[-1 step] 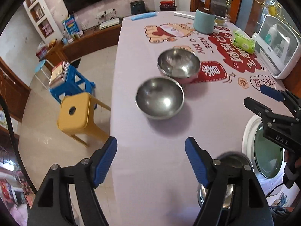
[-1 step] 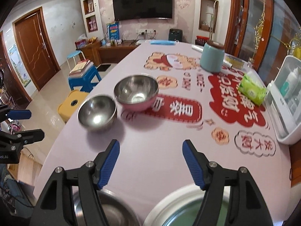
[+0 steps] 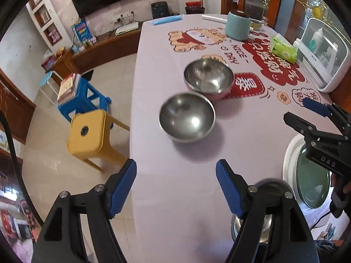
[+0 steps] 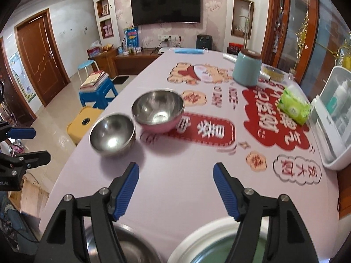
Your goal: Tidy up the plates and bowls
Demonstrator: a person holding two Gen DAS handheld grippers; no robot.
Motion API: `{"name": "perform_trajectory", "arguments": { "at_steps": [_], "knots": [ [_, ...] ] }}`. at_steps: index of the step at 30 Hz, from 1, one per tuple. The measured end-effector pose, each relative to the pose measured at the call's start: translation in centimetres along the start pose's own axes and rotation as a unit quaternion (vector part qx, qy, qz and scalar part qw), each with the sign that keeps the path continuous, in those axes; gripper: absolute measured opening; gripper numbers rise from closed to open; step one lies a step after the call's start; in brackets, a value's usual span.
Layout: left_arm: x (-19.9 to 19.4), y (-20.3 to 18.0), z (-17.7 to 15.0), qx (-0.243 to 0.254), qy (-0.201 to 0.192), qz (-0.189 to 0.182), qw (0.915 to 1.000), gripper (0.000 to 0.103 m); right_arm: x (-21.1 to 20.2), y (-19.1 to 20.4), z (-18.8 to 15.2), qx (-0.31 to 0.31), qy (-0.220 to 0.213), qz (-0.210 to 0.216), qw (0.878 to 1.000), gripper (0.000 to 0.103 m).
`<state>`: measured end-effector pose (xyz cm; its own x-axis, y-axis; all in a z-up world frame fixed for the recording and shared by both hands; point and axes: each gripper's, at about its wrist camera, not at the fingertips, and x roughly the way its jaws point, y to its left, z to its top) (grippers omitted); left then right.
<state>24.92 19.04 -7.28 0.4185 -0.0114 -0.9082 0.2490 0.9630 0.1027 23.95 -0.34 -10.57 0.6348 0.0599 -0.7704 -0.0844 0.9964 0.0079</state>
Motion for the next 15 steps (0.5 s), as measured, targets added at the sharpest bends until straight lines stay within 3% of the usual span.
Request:
{"name": "perform_trajectory", "arguments": {
  "at_steps": [15],
  "knots": [
    [-0.8, 1.2, 9.9, 0.041, -0.066, 0.009, 0.9969, 0.078, 2.4, -0.2, 5.6, -0.021, -0.025, -0.007, 0.999, 0.072]
  ]
}}
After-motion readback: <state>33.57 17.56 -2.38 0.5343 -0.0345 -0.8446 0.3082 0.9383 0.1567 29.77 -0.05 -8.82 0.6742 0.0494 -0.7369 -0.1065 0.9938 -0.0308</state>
